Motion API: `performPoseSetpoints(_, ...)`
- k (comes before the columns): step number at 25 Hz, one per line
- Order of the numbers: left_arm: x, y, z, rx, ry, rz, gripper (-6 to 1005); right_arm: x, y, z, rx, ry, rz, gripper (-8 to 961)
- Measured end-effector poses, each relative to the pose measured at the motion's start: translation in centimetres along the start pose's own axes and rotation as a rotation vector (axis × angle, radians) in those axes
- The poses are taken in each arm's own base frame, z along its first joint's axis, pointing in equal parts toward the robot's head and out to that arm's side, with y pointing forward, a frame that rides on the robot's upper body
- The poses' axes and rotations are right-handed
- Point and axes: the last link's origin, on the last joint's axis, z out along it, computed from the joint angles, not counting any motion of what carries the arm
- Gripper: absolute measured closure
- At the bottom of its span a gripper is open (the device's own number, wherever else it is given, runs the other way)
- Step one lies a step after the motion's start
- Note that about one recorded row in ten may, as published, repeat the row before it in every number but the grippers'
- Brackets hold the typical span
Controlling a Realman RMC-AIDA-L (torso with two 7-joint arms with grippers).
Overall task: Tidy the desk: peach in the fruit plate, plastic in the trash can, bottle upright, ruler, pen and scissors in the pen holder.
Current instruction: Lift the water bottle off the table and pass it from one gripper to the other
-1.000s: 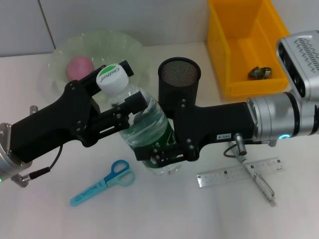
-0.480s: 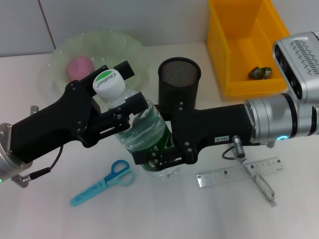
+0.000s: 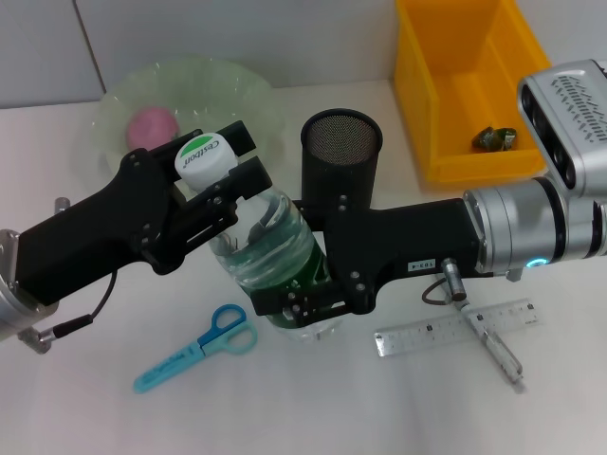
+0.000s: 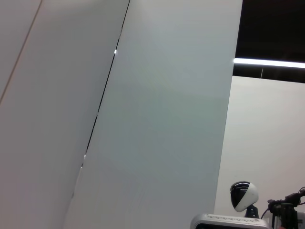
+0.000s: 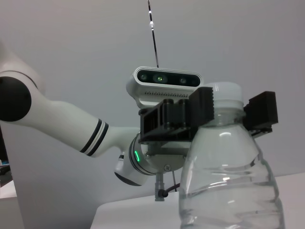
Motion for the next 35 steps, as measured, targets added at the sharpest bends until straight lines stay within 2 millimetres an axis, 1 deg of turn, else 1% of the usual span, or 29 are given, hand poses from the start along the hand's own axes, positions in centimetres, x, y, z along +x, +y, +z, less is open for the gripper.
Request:
performPoseSetpoints(5, 0.03, 0.01, 0.11, -0.009, -0.006, -0.002, 565, -0.01, 0.02, 0.0, -0.001, -0.001, 0.0, 146)
performPoseSetpoints(15, 0.25, 0.19, 0.47, -0.041, -0.004, 0.001, 564, 0.46, 0.18, -0.17, 0.011, -0.014, 0.024, 144)
performPoseSetpoints(23, 0.48, 0.27, 0.5, -0.05, 0.007, 0.006, 564, 0.31, 0.07, -0.66, 0.049, -0.072, 0.042, 142)
performPoseSetpoints(35, 0.53, 0.32, 0.37, -0.051, 0.01, 0.013, 565, 0.36, 0.24, -0.67, 0.041, -0.073, 0.051, 139)
